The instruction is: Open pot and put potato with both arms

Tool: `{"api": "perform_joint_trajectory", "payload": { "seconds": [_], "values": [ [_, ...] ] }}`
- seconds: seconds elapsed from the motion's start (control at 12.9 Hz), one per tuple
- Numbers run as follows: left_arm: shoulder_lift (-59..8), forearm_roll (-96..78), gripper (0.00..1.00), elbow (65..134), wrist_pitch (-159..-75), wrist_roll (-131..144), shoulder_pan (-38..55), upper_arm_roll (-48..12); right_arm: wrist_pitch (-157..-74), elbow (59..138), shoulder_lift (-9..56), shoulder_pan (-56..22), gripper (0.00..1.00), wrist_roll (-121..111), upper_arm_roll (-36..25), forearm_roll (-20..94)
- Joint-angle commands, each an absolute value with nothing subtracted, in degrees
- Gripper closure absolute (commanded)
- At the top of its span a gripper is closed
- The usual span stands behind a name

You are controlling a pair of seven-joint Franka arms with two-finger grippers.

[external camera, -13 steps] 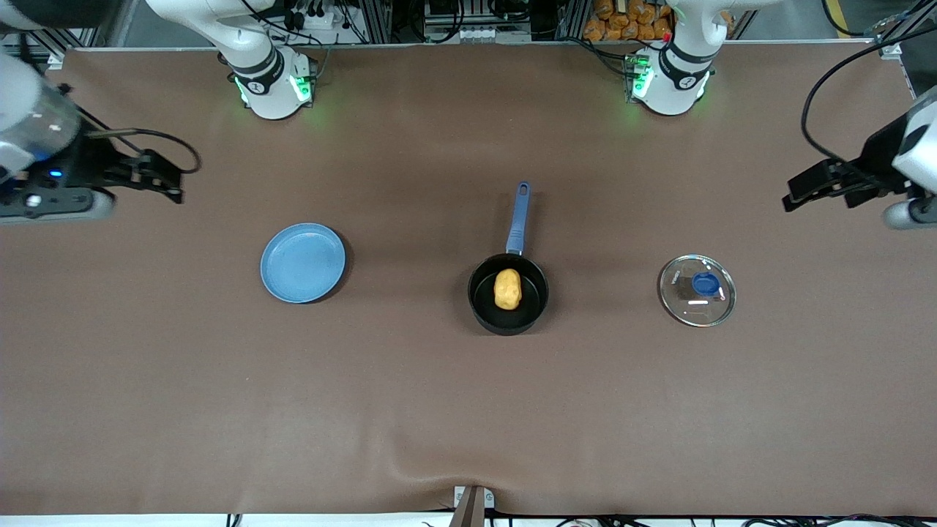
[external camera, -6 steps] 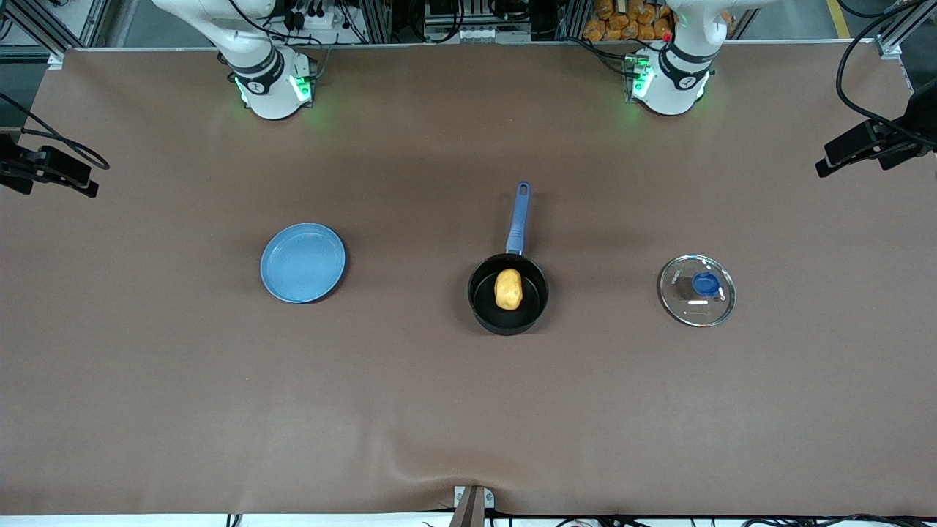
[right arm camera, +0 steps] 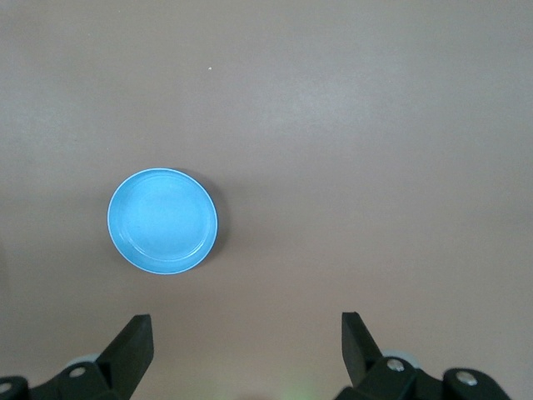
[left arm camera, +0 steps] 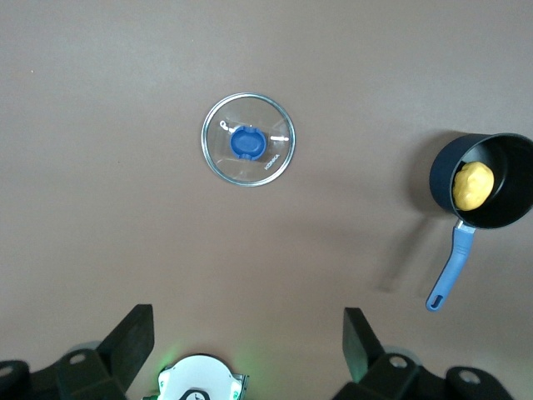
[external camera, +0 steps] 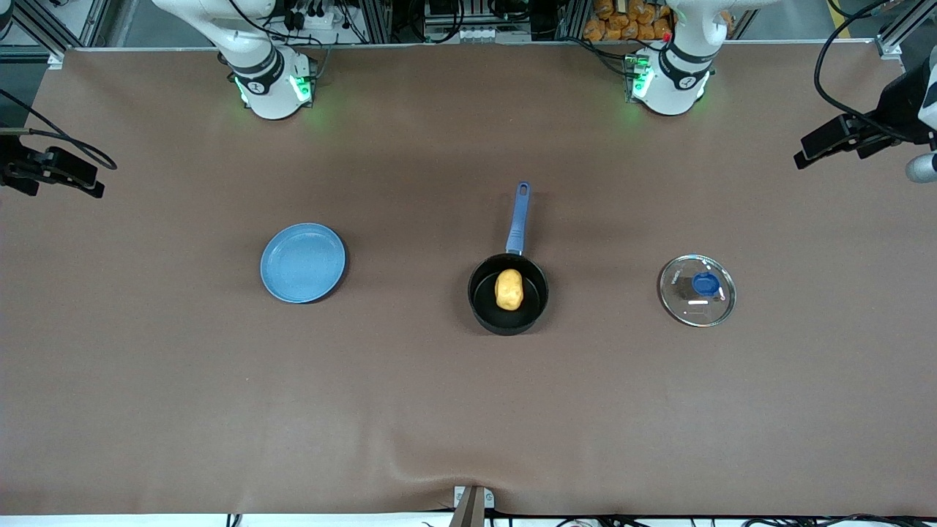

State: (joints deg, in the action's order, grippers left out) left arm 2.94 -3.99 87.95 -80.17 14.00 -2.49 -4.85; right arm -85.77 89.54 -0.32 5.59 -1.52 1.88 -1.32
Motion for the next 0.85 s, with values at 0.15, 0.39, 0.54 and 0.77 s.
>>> {"api": "perform_joint_trajectory", "payload": {
  "seconds": [0.15, 0.39, 0.54, 0.77],
  "values": [
    [5.01, 2.55, 0.0, 89.39, -79.11, 14.59, -2.64, -7.82, -86.66, 91.14, -1.76, 6.68, 0.0, -2.02, 2.81, -1.23],
    [4.48, 1.93, 0.0, 88.25, -78.93, 13.8, -2.99, -6.94, -86.57, 91.14, -1.76, 6.68, 0.0, -1.93, 2.81, -1.14],
    [4.22, 1.93, 0.0, 87.63, -78.93, 13.89, -2.99, -6.94, -86.49, 91.23, -1.76, 6.85, 0.0, -1.85, 2.55, 1.91],
    [4.22, 1.93, 0.0, 87.71, -78.84, 14.06, -2.99, -7.21, -86.4, 91.23, -1.84, 7.03, 0.0, -2.02, 2.37, 2.64]
  ]
}}
